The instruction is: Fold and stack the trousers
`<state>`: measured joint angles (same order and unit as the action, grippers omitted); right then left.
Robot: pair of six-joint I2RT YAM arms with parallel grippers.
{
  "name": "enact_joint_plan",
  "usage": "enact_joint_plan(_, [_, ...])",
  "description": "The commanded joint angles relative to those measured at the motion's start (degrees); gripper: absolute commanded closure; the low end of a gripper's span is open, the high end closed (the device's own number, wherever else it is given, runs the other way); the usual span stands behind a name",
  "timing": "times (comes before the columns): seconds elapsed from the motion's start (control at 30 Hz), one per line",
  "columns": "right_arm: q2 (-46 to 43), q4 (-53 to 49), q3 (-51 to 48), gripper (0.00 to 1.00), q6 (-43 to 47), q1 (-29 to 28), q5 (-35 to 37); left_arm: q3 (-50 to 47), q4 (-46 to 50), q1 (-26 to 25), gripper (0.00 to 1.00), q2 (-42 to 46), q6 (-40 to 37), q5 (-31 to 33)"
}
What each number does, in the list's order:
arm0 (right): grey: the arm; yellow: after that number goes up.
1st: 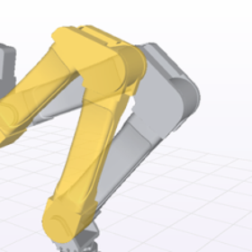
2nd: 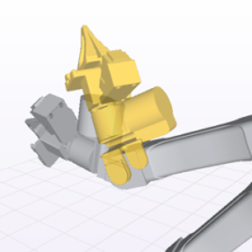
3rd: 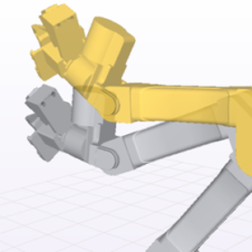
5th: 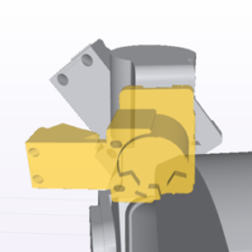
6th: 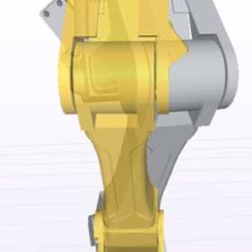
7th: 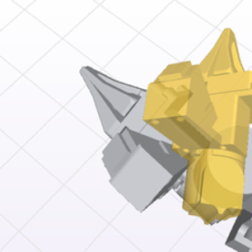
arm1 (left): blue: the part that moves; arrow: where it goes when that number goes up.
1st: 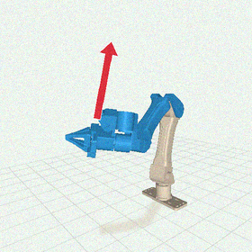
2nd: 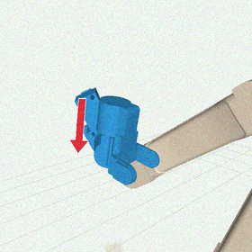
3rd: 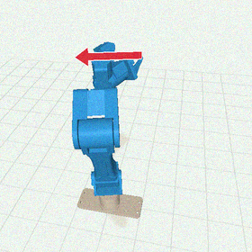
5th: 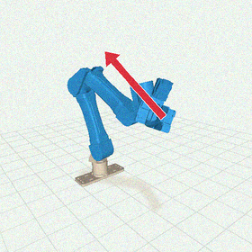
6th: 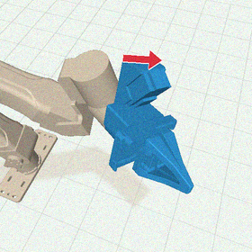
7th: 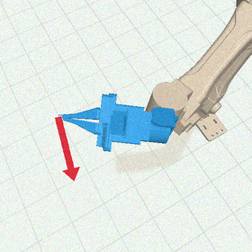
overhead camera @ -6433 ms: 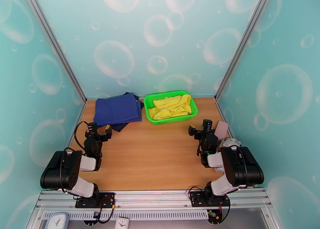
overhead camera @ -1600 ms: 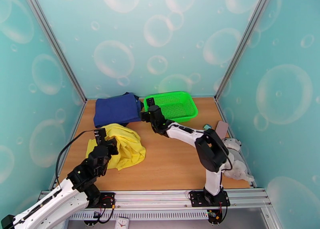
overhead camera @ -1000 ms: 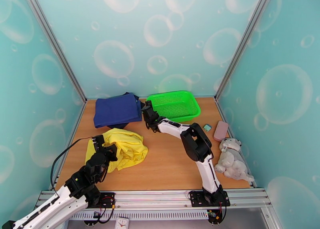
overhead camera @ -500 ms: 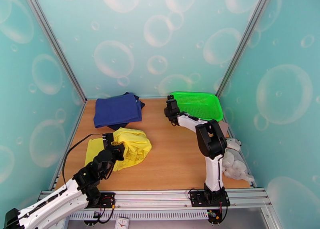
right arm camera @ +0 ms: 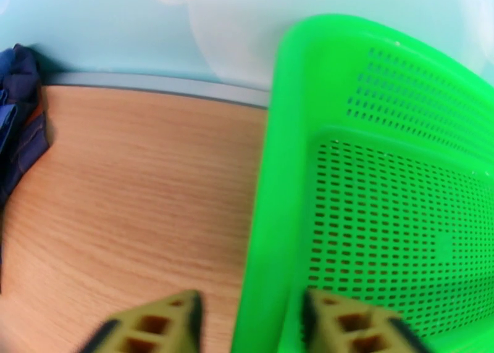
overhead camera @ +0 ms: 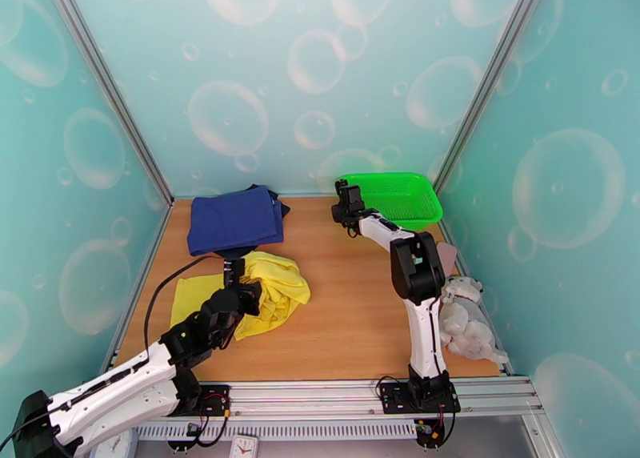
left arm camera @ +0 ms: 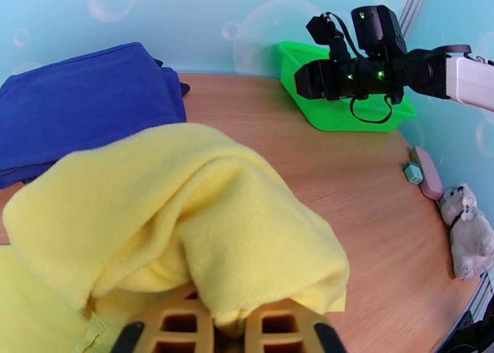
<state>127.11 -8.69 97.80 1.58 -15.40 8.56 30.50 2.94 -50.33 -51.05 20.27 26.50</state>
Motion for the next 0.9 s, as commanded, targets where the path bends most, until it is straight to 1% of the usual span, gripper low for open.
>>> enact_joint_plan(0.0, [-6.1,3.6,-4.7,0.19,-0.2,-1.0,0.4,5.5,-8.3,-0.7,1.0,-6.5,-9.0,-3.1])
enact_joint_plan(0.07, [-11.3,6.3,-8.7,0.11,-1.4,-1.6,1.0,8.7,-10.5,-0.8,0.96,-12.8,-14.1,-5.8])
enact_joint_plan(0.13, [-16.5,7.5,-11.9,0.07,-2.9,-2.3,1.5,12.4,-11.6,-0.7,0.87,-19.2,-18.8,-10.5])
enact_joint_plan(0.2, [-22.1,7.5,-15.1,0.06,-5.4,-3.3,2.8,15.9,-14.0,-0.9,0.75,-25.2,-24.0,-18.3])
enact_joint_plan(0.27, [-28.8,7.5,-20.3,0.05,-10.3,-3.8,5.7,16.7,-19.9,-1.9,0.57,-29.3,-30.1,-30.7])
enact_joint_plan(0.3, [-31.8,8.0,-23.0,0.05,-12.5,-3.8,6.4,16.3,-22.5,-2.6,0.51,-30.3,-32.6,-36.1])
enact_joint_plan(0.33, [-35.3,9.1,-26.6,0.05,-14.4,-3.6,6.9,15.4,-25.4,-4.1,0.46,-30.5,-35.0,-40.1])
enact_joint_plan(0.37, [-38.5,9.6,-30.0,0.04,-15.6,-3.4,7.5,13.8,-28.3,-5.8,0.43,-29.6,-36.4,-40.8])
enact_joint_plan(0.4, [-40.9,9.5,-32.4,0.03,-16.3,-3.1,8.0,11.9,-31.0,-6.9,0.41,-28.3,-36.6,-38.6])
enact_joint_plan(0.43, [-43.4,8.9,-35.0,0.03,-16.8,-2.7,8.3,9.6,-33.8,-7.7,0.39,-26.0,-35.7,-34.2])
enact_joint_plan(0.5, [-47.6,8.4,-39.3,0.03,-17.5,-2.5,6.9,5.8,-34.5,-8.0,0.36,-20.8,-32.3,-22.4])
enact_joint_plan(0.53, [-49.3,8.5,-41.3,0.03,-17.4,-2.6,4.9,4.4,-32.6,-7.7,0.3,-17.9,-28.6,-13.8])
enact_joint_plan(0.57, [-50.6,9.0,-43.3,0.03,-17.2,-3.2,2.6,3.7,-28.6,-7.1,0.28,-15.3,-24.3,-6.4])
enact_joint_plan(0.63, [-51.9,8.5,-45.4,0.02,-16.0,-5.8,0.5,4.3,-15.1,-4.0,0.26,-12.3,-14.9,0.0])
enact_joint_plan(0.67, [-51.8,7.3,-45.8,0.02,-15.0,-8.0,0.4,5.2,-7.7,-1.7,0.26,-11.3,-9.0,1.3])
enact_joint_plan(0.73, [-51.0,3.5,-45.6,0.02,-13.1,-12.8,-0.1,4.9,2.5,2.1,0.25,-10.1,-1.6,-0.1])
enact_joint_plan(0.8, [-50.7,1.3,-46.1,0.02,-11.7,-19.2,1.1,2.3,6.3,4.9,0.25,-8.2,3.4,-2.4])
enact_joint_plan(0.87, [-50.6,-0.2,-46.9,0.01,-13.0,-25.8,4.3,-1.7,6.3,7.8,0.26,-5.5,6.2,-4.7])
